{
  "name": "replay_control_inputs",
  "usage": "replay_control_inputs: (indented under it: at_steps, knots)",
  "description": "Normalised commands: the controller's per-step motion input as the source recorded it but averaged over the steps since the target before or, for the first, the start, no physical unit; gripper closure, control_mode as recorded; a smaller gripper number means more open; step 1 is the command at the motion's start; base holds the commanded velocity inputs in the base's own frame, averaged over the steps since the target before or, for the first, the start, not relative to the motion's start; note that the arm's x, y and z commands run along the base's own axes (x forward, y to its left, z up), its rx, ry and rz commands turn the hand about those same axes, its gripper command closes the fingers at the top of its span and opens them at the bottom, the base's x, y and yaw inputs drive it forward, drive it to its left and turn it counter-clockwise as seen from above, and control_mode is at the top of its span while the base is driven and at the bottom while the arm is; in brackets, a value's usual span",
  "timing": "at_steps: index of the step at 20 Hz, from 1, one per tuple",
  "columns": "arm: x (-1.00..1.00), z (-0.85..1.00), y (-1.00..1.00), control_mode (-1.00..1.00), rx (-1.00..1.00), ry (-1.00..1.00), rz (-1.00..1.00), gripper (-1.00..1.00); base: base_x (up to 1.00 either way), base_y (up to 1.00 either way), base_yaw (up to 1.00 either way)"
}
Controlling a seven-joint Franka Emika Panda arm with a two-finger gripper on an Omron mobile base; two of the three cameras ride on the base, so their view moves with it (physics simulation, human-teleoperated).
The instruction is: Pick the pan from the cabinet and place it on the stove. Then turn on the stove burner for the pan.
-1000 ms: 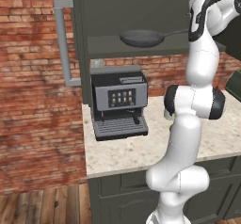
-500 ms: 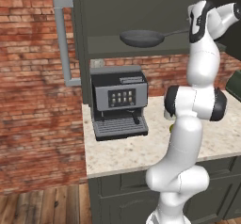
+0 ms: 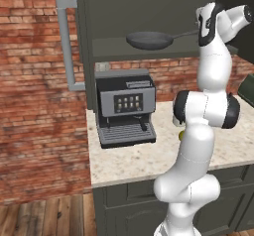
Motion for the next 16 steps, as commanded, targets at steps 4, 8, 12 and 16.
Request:
replay_control_inputs:
  at_steps: [4,8,12,16]
  knots:
    - [0.12,-0.23,0.09,-1.00,0.00,0.00,0.01,-1.00,0.00,0.00,0.00]
    - [0.14,-0.21,0.06,-1.00,0.00,0.00,0.02,-1.00,0.00,0.00,0.00]
    - [0.22,-0.14,0.07,-1.00,0.00,0.00,0.01,-1.00,0.00,0.00,0.00]
    - [0.30,-0.11,0.16,-1.00,0.00,-0.01,0.01,-1.00,0.00,0.00,0.00]
